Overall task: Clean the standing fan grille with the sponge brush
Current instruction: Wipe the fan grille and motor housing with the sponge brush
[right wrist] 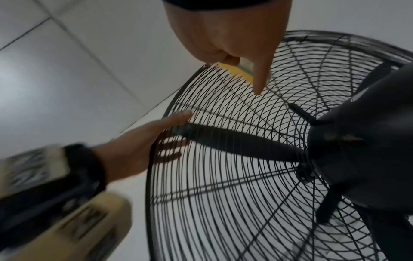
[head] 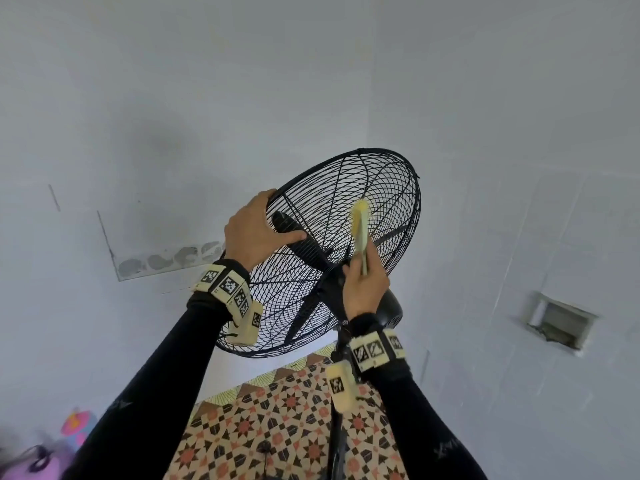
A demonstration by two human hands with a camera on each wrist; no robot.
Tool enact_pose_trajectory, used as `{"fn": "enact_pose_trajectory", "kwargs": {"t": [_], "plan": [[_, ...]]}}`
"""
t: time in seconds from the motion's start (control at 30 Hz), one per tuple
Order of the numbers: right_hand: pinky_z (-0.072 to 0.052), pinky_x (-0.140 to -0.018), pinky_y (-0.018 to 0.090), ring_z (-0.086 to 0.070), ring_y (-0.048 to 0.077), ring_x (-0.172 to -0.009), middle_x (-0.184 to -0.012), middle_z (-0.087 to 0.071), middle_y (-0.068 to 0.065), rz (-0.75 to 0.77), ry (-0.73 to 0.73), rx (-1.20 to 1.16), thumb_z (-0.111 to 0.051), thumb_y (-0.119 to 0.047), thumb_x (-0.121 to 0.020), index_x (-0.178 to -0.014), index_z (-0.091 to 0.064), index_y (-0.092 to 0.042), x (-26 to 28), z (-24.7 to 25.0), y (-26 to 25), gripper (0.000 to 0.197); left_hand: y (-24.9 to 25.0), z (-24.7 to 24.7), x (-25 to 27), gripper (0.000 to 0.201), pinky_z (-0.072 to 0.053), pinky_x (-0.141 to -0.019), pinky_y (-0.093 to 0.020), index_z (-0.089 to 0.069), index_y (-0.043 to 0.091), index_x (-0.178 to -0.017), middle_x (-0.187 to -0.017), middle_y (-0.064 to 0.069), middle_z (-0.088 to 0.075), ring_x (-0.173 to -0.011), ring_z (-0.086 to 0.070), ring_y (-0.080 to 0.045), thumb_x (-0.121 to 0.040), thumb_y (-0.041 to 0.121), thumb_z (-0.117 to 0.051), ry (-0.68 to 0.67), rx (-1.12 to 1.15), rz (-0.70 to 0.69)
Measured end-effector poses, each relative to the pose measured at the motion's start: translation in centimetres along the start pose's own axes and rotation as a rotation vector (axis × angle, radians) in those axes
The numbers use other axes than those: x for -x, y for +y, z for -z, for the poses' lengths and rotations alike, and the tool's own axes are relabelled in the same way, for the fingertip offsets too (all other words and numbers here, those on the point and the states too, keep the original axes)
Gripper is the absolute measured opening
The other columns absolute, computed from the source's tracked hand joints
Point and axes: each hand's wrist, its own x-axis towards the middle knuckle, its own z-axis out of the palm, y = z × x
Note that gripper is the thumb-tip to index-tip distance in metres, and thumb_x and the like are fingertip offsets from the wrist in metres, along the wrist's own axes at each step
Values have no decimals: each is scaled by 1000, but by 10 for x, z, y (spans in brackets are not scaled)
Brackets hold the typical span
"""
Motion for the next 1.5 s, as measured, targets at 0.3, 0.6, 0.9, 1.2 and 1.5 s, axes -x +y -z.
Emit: {"fn": "enact_pose_trajectory", "kwargs": {"t": [0.3, 0.6, 0.9, 1.2, 1.5], "plan": [[-63, -66, 48, -66, 24, -66, -89, -61, -19, 96, -245, 17, -55, 0, -100, -143, -55, -25, 49, -4, 3, 50, -3, 1, 0, 106, -48, -107, -49, -46, 27, -148, -142, 4, -62, -130, -59, -23, -62, 76, -83, 3, -9, 32], [-64, -75, 42, -71, 22, -75, -97, -68, -7, 55, -170, 86, -55, -6, -98, -134, -52, -58, 17, -19, 12, 64, 1, 4, 2, 102, -46, -104, -47, -48, 26, -148, -140, 3, -63, -129, -60, -23, -65, 71, -85, 3, -7, 33], [-64, -76, 43, -68, 16, -73, -96, -63, -19, -38, -12, 24, -55, -2, -100, -145, -53, -26, -1, -11, 3, 51, 4, 3, 3, 103, -47, -106, -49, -47, 26, -148, -141, 3, -63, -129, -60, -23, -65, 73, -84, -13, -7, 26], [-64, -71, 32, -70, 2, -71, -96, -66, -17, -96, -44, -59, -61, -2, -97, -135, -62, -18, 22, 8, 15, 41, 3, 3, 5, 103, -50, -104, -47, -48, 26, -147, -139, 4, -64, -126, -61, -21, -64, 75, -83, 3, -14, 7], [-64, -63, 35, -70, 11, -60, -88, -67, -9, -168, -104, 44, -61, -6, -98, -139, -61, -18, 34, -15, 28, 42, -1, 4, 5, 103, -48, -107, -48, -47, 26, -148, -141, 4, -63, -129, -60, -22, -64, 74, -84, 6, -12, 32]]}}
